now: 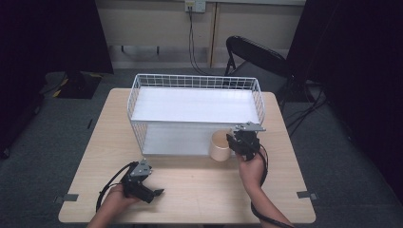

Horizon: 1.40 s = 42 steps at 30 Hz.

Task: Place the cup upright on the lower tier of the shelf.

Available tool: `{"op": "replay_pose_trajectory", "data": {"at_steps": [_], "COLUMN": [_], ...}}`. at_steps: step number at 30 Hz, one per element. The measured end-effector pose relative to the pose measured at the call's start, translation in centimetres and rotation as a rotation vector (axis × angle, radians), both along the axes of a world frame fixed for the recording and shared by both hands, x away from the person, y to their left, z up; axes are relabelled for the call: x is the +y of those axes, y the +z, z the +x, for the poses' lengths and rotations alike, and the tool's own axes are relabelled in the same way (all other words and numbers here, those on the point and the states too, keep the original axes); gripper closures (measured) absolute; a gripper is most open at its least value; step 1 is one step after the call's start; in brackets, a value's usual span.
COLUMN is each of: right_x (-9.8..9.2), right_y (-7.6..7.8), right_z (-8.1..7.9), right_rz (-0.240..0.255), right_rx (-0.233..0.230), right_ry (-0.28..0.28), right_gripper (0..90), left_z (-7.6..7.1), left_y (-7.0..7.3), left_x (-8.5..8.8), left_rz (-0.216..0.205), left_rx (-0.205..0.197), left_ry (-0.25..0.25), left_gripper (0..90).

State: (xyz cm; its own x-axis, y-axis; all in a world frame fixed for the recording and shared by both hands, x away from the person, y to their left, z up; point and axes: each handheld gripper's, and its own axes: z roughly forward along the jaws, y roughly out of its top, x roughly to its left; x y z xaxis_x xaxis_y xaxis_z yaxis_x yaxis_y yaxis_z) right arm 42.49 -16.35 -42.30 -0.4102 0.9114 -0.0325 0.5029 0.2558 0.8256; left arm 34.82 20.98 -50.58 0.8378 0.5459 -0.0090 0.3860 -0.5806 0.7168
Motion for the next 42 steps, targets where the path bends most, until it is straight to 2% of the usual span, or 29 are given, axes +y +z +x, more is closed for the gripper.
{"op": "replay_pose_trajectory", "data": {"at_steps": [6,9,10,14,21,30,39,42], "right_x": [-0.3,-0.5,-0.6,-0.7,-0.9,-0.5,-0.4,-0.5], "right_y": [0.3,0.5,0.7,1.1,2.0,2.8,2.7,2.4], "right_z": [-0.3,-0.4,-0.4,-0.6,-1.1,-2.1,-2.8,-3.3], "right_rz": [0.024,0.031,0.038,0.053,0.076,0.068,0.07,0.063], "right_rx": [0.005,0.012,0.019,0.035,0.027,0.023,0.031,0.018], "right_ry": [0.005,0.01,0.016,0.021,0.043,0.092,0.134,0.142], "right_gripper": [59.5,54.8,50.1,44.5,38.4,31.3,21.1,18.9], "left_z": [0.0,0.0,0.0,0.0,0.0,0.0,0.0,0.0], "left_y": [0.0,0.0,0.0,0.0,0.0,0.0,0.0,0.0], "left_x": [0.0,0.0,0.0,0.0,0.0,0.0,0.0,0.0], "left_rz": [0.0,0.0,0.0,0.0,0.0,0.0,0.0,0.0], "left_rx": [0.0,0.0,0.0,0.0,0.0,0.0,0.0,0.0], "left_ry": [0.0,0.0,0.0,0.0,0.0,0.0,0.0,0.0], "left_gripper": [0.0,0.0,0.0,0.0,0.0,0.0,0.0,0.0]}}
